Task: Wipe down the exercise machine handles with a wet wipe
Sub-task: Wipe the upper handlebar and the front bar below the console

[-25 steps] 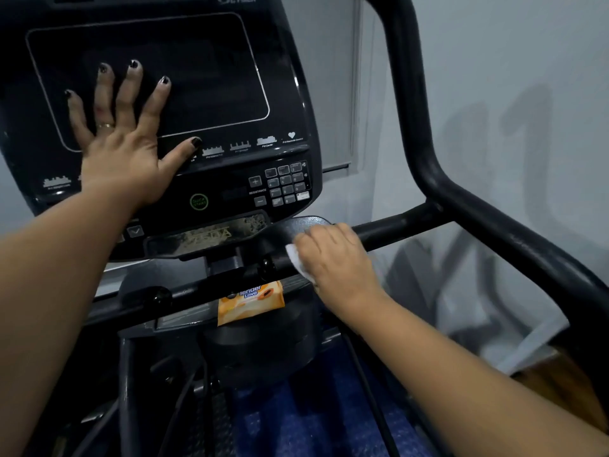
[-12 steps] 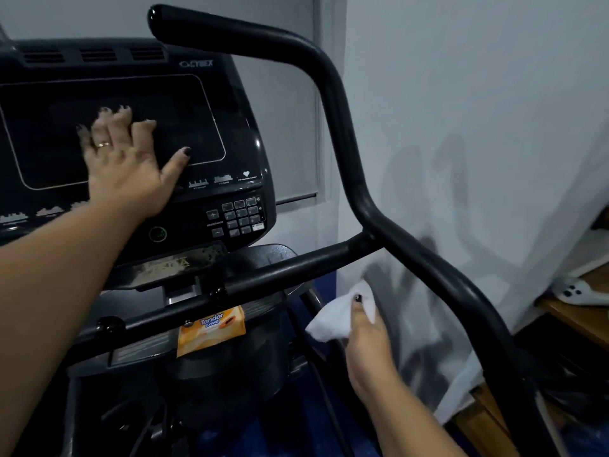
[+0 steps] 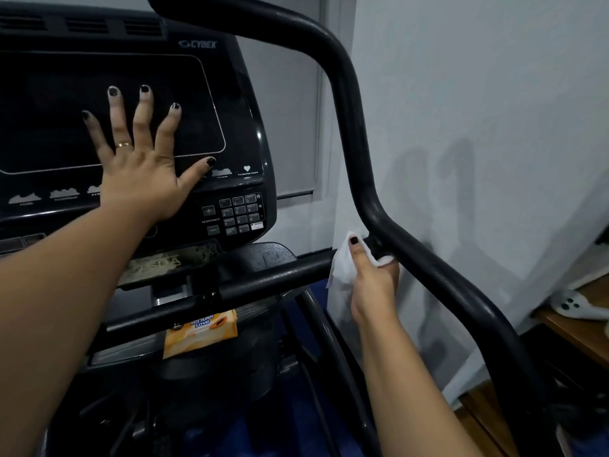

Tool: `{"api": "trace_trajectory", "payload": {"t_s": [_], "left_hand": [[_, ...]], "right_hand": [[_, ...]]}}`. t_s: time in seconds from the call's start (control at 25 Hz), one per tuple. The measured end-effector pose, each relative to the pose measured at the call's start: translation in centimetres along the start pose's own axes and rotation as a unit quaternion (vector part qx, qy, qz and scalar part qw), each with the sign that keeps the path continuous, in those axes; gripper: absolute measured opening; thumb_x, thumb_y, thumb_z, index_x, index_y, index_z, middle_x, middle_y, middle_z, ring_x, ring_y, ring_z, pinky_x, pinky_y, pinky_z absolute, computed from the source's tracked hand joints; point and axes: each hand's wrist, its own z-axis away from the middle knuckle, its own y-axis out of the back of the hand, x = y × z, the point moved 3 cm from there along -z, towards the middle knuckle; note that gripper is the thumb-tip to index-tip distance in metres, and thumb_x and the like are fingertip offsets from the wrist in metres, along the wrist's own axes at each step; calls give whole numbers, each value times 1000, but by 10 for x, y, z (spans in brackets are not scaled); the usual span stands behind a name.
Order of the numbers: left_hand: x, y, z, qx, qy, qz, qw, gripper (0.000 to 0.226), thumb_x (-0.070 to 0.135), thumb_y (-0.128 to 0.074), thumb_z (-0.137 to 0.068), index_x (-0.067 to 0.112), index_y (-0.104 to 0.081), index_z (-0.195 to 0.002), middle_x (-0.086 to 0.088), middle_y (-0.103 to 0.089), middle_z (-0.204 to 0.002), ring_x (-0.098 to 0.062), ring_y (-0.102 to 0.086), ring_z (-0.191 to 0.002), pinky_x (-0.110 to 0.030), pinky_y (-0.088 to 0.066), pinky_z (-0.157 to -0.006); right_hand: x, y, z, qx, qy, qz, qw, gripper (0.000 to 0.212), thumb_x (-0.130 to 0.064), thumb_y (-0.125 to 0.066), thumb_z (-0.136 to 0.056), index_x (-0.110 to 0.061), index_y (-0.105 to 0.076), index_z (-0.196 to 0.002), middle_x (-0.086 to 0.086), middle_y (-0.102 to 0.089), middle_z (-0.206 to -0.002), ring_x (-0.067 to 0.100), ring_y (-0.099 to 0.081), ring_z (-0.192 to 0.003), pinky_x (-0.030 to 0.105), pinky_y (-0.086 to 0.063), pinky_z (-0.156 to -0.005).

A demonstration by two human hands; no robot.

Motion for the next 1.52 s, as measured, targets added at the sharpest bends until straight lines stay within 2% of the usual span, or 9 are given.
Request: {"api": "trace_trajectory", "payload": {"t_s": [0.28,0.48,0.6,0.68,0.84,1.04,1.24,1.4,1.52], "left_hand": [[1,0,-1,12,-3,-19,1000,86,78,-25,-89,26,-8,-154,-12,7,-164,-42,13,-148,-68,6,-114],[0,-1,0,13,-4,-21,1000,87,80,-24,-87,27,-8,-154,-11,7,-164,-42,12,-148,-68,4,-114],[2,-1,-1,16,-5,-29,999,87,81,-22,-87,27,-9,-154,-11,6,-164,-43,11,-148,-69,3,-114],[2,-1,0,18,-4,-30,999,87,81,-23,-87,27,-10,-154,-12,5,-164,-43,10,-148,-69,3,-114],[3,0,0,24,-8,-19,999,87,80,-25,-87,26,-11,-154,-13,4,-164,-44,9,-148,-70,3,-113],[2,0,0,26,-9,-30,999,87,80,-24,-87,27,-9,-154,-14,4,-164,-44,9,-148,-70,3,-113],[3,1,0,18,-4,-29,999,88,80,-25,-86,26,-10,-154,-13,3,-164,-43,9,-148,-69,3,-114],[3,1,0,22,-4,-32,999,88,80,-25,-86,26,-10,-154,-13,3,-163,-44,9,-148,-69,3,-114],[3,1,-1,25,-5,-35,999,86,80,-25,-87,27,-10,-153,-13,4,-164,-44,9,-148,-69,3,-113]], "right_hand": [[7,-11,-28,-20,-2,-86,996,15,-5,-74,-82,-15,-65,-90,-8,-66,-78,0,-67,-64,19,-54,-57],[58,-26,-71,137,-71,-244,957,32,-87,-34,-78,-70,-56,-63,-25,-51,-138,-6,-43,-130,16,-23,-115],[52,-18,-62,204,-170,-507,820,32,-31,-63,-89,-32,-63,-57,-13,-57,-89,2,-55,-80,12,-40,-83],[24,-20,-44,98,-120,-279,948,12,-11,-72,-77,-20,-63,-79,-10,-60,-74,7,-59,-65,22,-49,-63],[21,-14,-50,-152,-89,-178,968,14,-6,-71,-72,-14,-61,-75,0,-61,-75,15,-62,-74,30,-53,-73],[15,-22,-34,151,-26,-131,979,21,-14,-80,-71,-19,-63,-81,-9,-69,-79,6,-68,-69,28,-57,-70],[13,-26,-36,223,48,-132,965,47,-14,-85,-66,-8,-67,-109,0,-74,-104,11,-72,-93,27,-60,-79],[13,-11,-28,163,70,-66,982,38,-15,-84,-71,-16,-65,-104,-9,-71,-101,5,-70,-93,25,-56,-86],[9,-4,-37,-75,51,-31,995,15,-9,-74,-75,-14,-64,-85,4,-66,-89,23,-67,-87,34,-53,-80]]}}
